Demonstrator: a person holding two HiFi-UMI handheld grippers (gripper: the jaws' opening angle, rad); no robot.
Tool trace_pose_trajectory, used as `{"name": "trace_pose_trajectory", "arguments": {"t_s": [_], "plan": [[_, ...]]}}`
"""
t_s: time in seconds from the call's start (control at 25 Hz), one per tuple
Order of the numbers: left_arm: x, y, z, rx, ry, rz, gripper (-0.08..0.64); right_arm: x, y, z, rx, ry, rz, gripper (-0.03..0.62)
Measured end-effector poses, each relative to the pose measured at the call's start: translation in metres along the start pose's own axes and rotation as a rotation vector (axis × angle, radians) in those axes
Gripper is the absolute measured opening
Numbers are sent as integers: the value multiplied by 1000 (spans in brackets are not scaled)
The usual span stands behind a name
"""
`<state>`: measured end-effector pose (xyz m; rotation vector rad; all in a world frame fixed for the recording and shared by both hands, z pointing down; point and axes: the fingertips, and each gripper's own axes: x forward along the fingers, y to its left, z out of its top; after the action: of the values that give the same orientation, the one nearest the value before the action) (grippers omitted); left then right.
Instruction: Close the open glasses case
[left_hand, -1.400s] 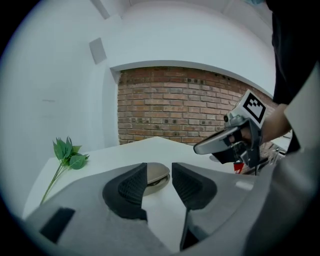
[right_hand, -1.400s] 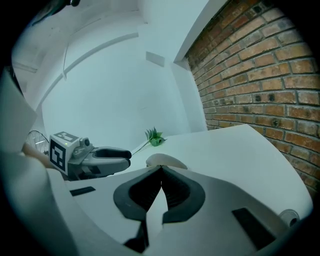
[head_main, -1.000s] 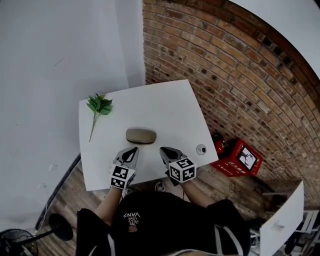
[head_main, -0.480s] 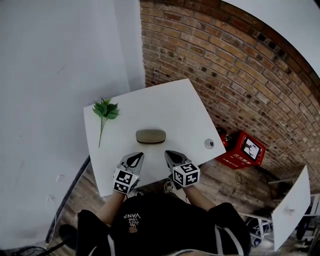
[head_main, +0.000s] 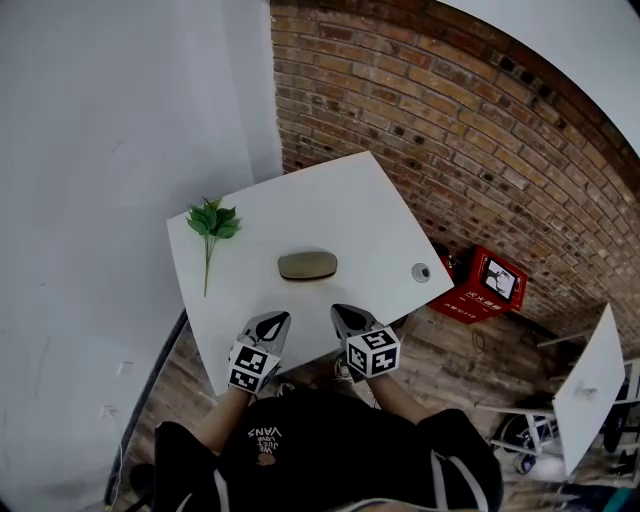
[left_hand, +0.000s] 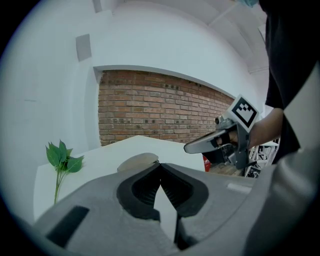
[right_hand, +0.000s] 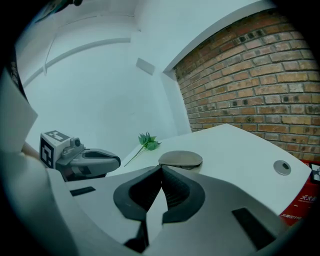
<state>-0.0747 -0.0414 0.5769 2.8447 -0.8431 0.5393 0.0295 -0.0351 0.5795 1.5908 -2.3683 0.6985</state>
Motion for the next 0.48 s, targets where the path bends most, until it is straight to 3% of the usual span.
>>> {"name": "trace_pose_trajectory", "arguments": {"t_s": [0.48], "plan": [[-28,5,-11,27,-6,-18,8,-18,17,-14,-18,-20,-94,-2]]}}
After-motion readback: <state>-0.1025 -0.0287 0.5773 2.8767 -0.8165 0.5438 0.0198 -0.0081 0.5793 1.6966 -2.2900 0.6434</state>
